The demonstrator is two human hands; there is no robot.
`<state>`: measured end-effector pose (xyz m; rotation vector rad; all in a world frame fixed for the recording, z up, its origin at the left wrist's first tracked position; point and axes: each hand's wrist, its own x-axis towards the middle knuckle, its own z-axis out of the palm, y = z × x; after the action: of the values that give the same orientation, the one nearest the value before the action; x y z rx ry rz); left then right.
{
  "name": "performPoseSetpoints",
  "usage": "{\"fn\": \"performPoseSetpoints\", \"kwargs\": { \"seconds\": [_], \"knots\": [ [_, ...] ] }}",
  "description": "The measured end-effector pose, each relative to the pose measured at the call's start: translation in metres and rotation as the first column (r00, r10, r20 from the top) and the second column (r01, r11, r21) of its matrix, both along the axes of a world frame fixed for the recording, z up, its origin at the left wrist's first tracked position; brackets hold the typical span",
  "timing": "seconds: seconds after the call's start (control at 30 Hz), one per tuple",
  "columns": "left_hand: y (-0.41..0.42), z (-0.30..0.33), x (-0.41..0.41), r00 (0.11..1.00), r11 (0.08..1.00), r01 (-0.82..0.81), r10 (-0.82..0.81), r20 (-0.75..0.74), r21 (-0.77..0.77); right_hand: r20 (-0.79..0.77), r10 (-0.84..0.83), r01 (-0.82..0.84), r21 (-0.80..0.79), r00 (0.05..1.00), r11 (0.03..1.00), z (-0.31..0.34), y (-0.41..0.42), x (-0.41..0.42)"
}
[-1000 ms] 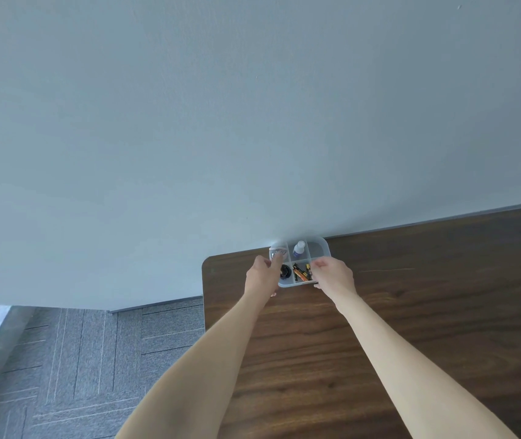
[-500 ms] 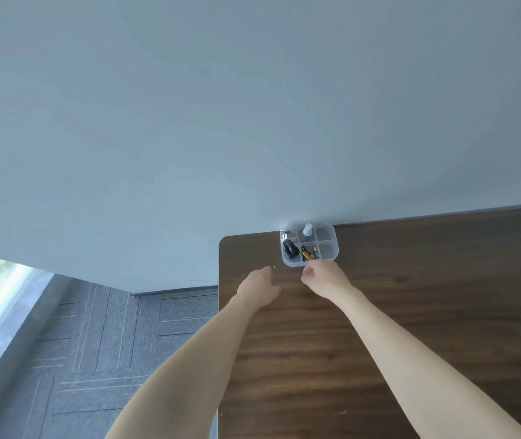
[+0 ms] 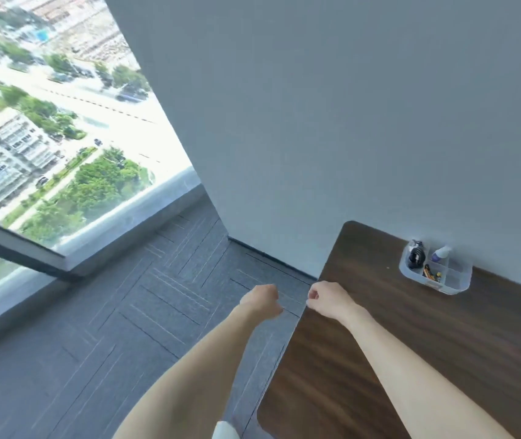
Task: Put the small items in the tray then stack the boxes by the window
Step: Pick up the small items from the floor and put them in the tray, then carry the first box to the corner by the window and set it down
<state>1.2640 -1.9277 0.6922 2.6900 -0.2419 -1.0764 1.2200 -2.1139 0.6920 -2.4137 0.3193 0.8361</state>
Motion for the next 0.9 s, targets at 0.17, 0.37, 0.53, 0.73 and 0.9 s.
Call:
{"fn": "performPoseSetpoints", "kwargs": {
  "seconds": [0.17, 0.37, 0.53, 0.73, 0.9],
  "knots": [
    [0.124, 0.013, -0.027, 0.984, 0.986, -0.168, 0.169, 0.049, -0.024, 0.005, 0.219, -0.219, -0.014, 0.976, 0.976, 0.024, 0.127, 0.003],
    [0.306, 0.026, -0.097, 0.911, 0.911, -0.403, 0.408, 0.056, -0.09, 0.036, 0.44, -0.438, -0.044, 0.897, 0.898, 0.056, 0.31, -0.022],
    [0.479, 0.048, -0.184, 0.766, 0.771, -0.628, 0.636, 0.096, -0.101, 0.048, 0.619, -0.616, -0.063, 0.784, 0.785, 0.081, 0.488, -0.062],
    [0.657, 0.071, -0.304, 0.525, 0.54, -0.837, 0.838, 0.147, -0.086, 0.092, 0.847, -0.843, -0.088, 0.524, 0.531, 0.117, 0.703, -0.129],
    [0.765, 0.076, -0.407, 0.24, 0.257, -0.959, 0.96, 0.145, -0.115, 0.112, 0.966, -0.959, -0.137, 0.235, 0.249, 0.131, 0.854, -0.203]
  ]
}}
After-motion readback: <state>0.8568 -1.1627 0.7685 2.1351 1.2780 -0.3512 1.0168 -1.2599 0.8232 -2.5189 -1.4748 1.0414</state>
